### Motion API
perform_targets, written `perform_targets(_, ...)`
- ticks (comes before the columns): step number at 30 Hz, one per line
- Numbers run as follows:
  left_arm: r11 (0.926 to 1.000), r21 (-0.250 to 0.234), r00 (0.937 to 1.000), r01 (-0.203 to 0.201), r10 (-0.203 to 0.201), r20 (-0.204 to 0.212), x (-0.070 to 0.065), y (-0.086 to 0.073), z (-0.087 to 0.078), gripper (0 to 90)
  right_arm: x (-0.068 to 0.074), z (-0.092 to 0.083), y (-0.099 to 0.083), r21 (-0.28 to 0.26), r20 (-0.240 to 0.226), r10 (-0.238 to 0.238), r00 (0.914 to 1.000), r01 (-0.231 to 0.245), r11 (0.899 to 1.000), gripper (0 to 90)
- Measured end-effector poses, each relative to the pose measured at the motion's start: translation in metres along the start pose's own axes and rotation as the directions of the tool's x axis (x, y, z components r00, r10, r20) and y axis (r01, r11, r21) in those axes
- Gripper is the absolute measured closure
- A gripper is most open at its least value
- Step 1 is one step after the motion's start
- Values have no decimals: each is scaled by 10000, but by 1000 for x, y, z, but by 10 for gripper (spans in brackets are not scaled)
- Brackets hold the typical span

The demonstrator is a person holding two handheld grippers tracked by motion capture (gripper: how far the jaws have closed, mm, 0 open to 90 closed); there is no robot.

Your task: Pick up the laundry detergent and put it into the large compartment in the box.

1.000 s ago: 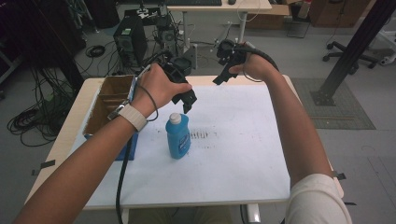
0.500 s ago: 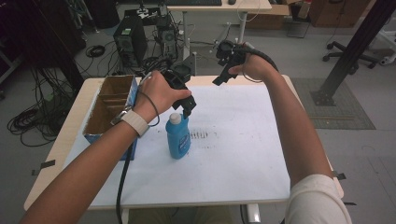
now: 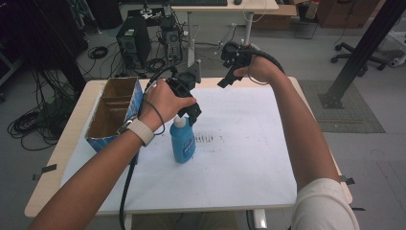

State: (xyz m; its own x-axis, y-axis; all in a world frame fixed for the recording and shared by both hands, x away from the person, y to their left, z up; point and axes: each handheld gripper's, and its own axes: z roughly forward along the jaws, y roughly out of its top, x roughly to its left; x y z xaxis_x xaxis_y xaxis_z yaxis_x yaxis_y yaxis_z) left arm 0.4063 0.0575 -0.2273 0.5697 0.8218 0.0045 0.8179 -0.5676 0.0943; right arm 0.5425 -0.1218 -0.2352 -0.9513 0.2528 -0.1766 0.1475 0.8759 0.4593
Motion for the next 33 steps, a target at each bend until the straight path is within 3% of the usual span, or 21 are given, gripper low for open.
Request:
perform_targets(16,9996,-140,9995,261,-258,203,3,-2,13,94,1,1,0,13,-18,-30,10000,30,10000,115)
perform_targets(28,9992,-207,9993,352,-350,113,4,0,20,101,1,3,0,41,-43,-26,10000,27,10000,115)
perform_targets(33,9986,-241,9983,477,-468,342,4,-1,28,100,1,4,0,39,-38,-14,10000,14,10000,115)
